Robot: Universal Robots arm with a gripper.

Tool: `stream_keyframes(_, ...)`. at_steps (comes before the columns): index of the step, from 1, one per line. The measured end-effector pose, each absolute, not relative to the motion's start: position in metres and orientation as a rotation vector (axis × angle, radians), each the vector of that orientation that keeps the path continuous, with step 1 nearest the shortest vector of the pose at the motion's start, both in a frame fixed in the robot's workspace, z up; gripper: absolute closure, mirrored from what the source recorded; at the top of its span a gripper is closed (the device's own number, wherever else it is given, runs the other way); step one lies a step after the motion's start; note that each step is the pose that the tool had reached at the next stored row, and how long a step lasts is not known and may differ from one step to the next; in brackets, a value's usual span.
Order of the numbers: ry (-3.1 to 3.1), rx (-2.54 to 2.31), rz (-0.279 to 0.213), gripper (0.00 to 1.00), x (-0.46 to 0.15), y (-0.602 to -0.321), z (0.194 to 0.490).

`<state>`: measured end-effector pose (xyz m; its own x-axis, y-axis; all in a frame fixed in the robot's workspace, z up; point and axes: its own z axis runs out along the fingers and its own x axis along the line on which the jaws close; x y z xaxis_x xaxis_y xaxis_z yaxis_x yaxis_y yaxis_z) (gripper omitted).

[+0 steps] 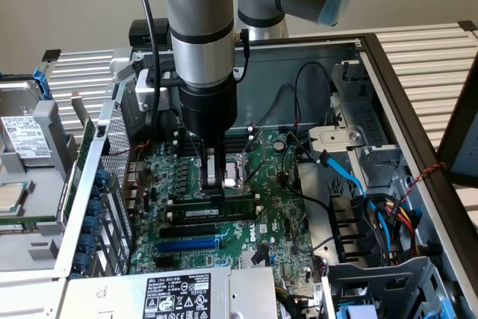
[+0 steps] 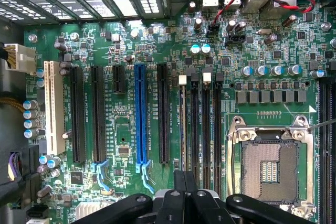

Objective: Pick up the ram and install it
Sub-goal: 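Press down the ram until it locks into place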

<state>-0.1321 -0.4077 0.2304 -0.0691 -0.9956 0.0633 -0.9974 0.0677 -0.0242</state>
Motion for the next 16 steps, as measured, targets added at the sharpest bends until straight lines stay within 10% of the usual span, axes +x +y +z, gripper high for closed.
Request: stream_keyframes(16, -2.274, 2.123, 0.095, 0.89, -0.1321, -0.4087, 0.2303)
